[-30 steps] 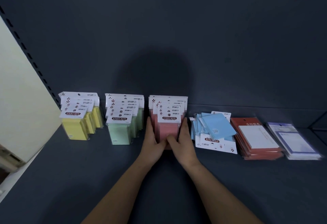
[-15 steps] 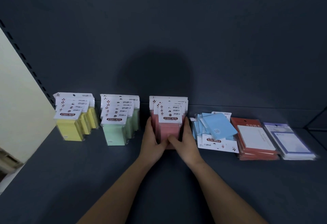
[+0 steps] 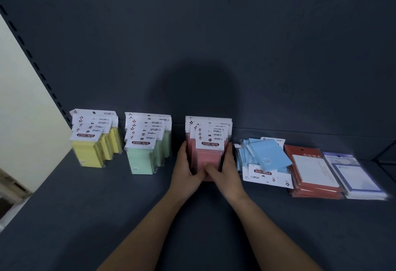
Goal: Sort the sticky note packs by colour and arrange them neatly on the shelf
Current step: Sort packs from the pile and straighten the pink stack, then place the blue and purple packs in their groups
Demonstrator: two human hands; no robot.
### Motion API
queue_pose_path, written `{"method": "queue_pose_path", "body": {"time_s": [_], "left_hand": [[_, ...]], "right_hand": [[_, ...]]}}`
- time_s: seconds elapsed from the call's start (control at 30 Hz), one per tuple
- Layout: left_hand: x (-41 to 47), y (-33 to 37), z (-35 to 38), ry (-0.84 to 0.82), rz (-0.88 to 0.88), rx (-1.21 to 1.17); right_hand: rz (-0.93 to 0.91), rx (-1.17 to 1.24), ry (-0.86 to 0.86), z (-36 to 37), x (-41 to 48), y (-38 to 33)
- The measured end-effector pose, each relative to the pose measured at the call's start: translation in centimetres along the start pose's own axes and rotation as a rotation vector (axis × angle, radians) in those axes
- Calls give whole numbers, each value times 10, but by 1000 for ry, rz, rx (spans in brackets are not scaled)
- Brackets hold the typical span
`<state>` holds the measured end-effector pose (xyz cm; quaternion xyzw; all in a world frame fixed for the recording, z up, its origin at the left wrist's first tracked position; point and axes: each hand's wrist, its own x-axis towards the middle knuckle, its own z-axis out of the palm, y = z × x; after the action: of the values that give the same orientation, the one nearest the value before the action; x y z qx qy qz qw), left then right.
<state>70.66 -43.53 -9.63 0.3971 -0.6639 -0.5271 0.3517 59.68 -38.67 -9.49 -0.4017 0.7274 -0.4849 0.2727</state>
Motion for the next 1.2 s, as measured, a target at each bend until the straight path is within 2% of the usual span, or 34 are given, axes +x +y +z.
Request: {"method": "queue_pose_path", "body": {"time_s": [0.2, 0.4, 0.57, 0.7, 0.83, 1.03, 1.2], "left_hand": [[-9, 8, -2, 12, 11, 12], [-27, 6, -8, 21, -31, 198], [-49, 16, -11, 16, 48, 190], [-64, 16, -5, 46, 39, 187], [-72, 26, 9, -10, 140, 215], [-57, 49, 39, -224, 223, 223], [-41, 70, 68, -208, 292, 351]], "right_hand": [[16, -39, 26, 3, -8, -3], [35, -75, 33, 9, -35, -9], [87, 18, 54, 9, -62, -20], [70, 25, 2, -7, -80, -27], [32, -36, 108, -32, -92, -27], [-70, -270, 439, -70, -99, -24], [-124, -445, 514, -102, -82, -23]]}}
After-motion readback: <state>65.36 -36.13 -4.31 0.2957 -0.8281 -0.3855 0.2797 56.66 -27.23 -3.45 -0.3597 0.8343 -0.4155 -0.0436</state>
